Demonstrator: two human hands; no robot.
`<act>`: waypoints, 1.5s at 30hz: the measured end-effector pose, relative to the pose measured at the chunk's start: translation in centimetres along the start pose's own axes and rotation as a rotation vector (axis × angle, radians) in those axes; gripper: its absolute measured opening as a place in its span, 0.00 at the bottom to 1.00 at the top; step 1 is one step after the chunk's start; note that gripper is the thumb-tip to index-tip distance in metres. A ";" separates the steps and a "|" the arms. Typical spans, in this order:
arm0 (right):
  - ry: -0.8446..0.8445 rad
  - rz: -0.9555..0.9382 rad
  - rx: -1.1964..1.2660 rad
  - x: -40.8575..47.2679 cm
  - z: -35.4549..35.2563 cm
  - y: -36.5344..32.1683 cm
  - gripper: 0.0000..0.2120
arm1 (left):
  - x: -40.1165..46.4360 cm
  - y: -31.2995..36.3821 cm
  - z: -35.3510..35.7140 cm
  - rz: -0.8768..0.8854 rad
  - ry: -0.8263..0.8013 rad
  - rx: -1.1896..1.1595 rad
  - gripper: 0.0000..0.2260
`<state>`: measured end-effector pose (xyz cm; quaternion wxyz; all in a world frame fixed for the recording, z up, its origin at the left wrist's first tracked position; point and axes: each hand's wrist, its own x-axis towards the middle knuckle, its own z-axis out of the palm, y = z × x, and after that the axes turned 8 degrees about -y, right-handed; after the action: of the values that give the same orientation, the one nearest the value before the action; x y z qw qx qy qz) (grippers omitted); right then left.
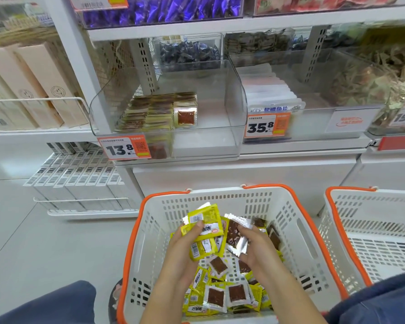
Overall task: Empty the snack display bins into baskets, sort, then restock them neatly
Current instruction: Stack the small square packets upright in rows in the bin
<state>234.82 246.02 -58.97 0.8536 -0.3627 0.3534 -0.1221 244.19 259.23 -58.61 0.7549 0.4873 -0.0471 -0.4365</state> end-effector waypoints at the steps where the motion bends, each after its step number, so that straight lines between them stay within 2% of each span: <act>1: -0.024 0.016 -0.018 0.0 0.1 0.0 0.22 | 0.0 0.1 -0.2 -0.010 0.000 -0.026 0.23; 4: -0.075 0.023 -0.092 -0.2 0.3 -0.3 0.11 | -0.2 0.4 -0.7 -0.033 -0.038 0.048 0.23; 7: -0.101 0.016 -0.174 -0.4 0.4 -0.9 0.13 | -0.2 0.9 -1.7 -0.077 -0.134 0.228 0.22; 10: -0.122 0.033 -0.272 -0.1 -0.2 -1.5 0.13 | -0.1 1.8 -2.2 -0.082 -0.227 0.499 0.28; 12: -0.166 0.045 -0.385 -0.1 -0.2 -1.4 0.13 | -0.2 2.3 -1.7 -0.066 -0.239 0.611 0.25; 14: -0.183 0.030 -0.497 -0.3 -0.3 -1.1 0.23 | -0.2 2.4 -1.1 -0.052 -0.204 0.653 0.20; 15: -0.198 0.037 -0.542 -0.5 -0.3 -1.1 0.28 | -0.2 2.4 -1.0 -0.040 -0.198 0.648 0.17; 19: -0.290 0.075 -0.552 -1.0 0.1 -1.1 0.16 | -0.6 2.5 -0.6 0.006 -0.184 0.665 0.11; 21: -0.298 0.075 -0.532 -0.9 -0.1 -0.9 0.17 | -0.7 2.6 -0.6 0.015 -0.189 0.656 0.12; 23: -0.218 0.072 -0.484 -0.5 -0.2 -0.6 0.28 | -0.6 2.7 -0.7 0.026 -0.163 0.630 0.13; 24: -0.195 0.066 -0.464 -0.3 -0.1 -0.5 0.28 | -0.5 2.7 -0.9 0.032 -0.133 0.608 0.12; 26: -0.167 0.028 -0.429 -0.4 0.2 -0.5 0.20 | -0.4 2.5 -1.3 0.032 -0.053 0.553 0.08; 28: -0.104 -0.003 -0.413 -0.4 0.2 -0.7 0.22 | -0.1 2.2 -1.9 0.013 0.024 0.492 0.05; 30: -0.043 -0.006 -0.379 0.0 -0.3 -0.7 0.22 | 0.1 2.0 -2.2 -0.032 0.068 0.420 0.05; 34: 0.026 0.008 -0.319 -0.2 -0.2 -0.7 0.07 | 0.5 1.7 -2.4 -0.083 0.111 0.241 0.07; 35: 0.031 0.004 -0.329 -0.3 -0.1 -0.7 0.06 | 0.6 1.7 -2.4 -0.074 0.120 0.222 0.07; 41: 0.076 -0.021 -0.369 -0.5 0.2 -0.9 0.07 | 1.0 1.5 -2.6 0.029 0.289 0.164 0.09; 45: 0.079 -0.030 -0.436 -0.6 0.3 -0.7 0.09 | 0.9 1.5 -2.8 0.021 0.308 0.095 0.11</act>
<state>234.59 245.97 -58.01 0.7387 -0.5387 0.3991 -0.0697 247.05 260.74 -59.17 0.7336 0.5832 0.0437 -0.3461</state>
